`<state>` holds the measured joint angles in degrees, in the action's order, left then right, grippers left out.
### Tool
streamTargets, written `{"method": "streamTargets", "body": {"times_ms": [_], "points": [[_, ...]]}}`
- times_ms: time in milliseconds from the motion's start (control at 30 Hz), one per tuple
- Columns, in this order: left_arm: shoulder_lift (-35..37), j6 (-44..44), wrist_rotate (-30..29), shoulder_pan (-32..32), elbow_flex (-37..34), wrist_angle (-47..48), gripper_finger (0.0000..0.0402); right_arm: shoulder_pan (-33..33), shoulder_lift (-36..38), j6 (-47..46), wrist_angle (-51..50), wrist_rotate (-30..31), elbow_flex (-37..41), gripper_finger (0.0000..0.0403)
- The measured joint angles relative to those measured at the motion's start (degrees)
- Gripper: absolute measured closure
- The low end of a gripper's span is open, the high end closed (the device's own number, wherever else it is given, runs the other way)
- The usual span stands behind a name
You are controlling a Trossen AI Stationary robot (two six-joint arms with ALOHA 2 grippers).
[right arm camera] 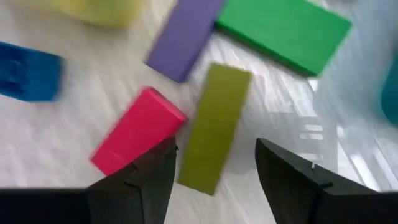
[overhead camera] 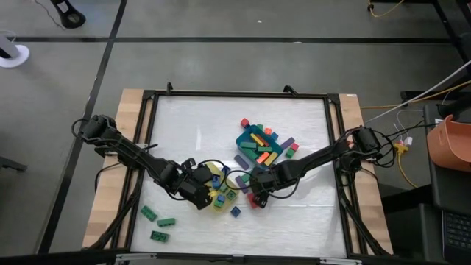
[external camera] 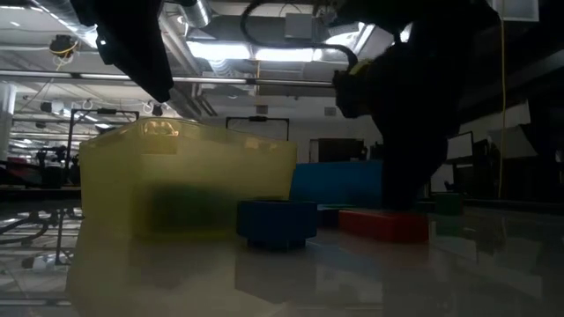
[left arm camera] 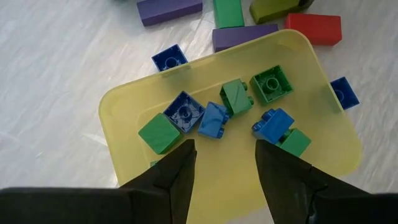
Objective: Sort blocks by size
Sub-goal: Put the large green wooden block into the blue bin
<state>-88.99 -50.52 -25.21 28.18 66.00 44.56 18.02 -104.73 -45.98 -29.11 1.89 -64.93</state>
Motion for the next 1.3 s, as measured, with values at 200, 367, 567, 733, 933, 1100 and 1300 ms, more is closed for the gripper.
{"method": "streamTargets", "body": {"times_ms": [200, 367, 567, 733, 933, 1100, 1300], "points": [[0.00, 0.00, 0.00, 0.00, 0.00, 0.00, 0.0247, 0.02, 0.18, 1.66, -2.88, 0.04, -3.13, 0.0182], [-0.01, -0.01, 0.00, 0.00, 0.00, 0.00, 0.0247, 0.13, 0.07, 1.40, -4.61, 0.06, -3.09, 0.0182], [-0.02, 0.00, 0.02, 0.00, 0.00, 0.01, 0.0247, 2.55, -0.48, 1.31, -4.10, 1.31, -3.07, 0.0182], [-0.02, 0.00, 0.02, 0.00, 0.00, -0.02, 0.0247, 3.96, -0.61, 1.30, -4.44, 5.95, -3.05, 0.0182], [-0.02, -0.02, 0.02, 0.06, 0.00, -0.07, 0.0247, 4.07, -1.37, 1.27, -4.52, 6.80, -3.05, 0.0182], [-0.02, -0.02, 0.06, 0.07, -0.02, -0.22, 0.0247, 4.15, -3.67, 1.24, -3.66, 5.14, -3.01, 0.0182], [-0.04, -0.07, 0.05, 0.70, -0.04, -0.17, 0.0247, 4.14, -4.88, 1.29, -3.87, 5.84, -3.14, 0.0196]]}}
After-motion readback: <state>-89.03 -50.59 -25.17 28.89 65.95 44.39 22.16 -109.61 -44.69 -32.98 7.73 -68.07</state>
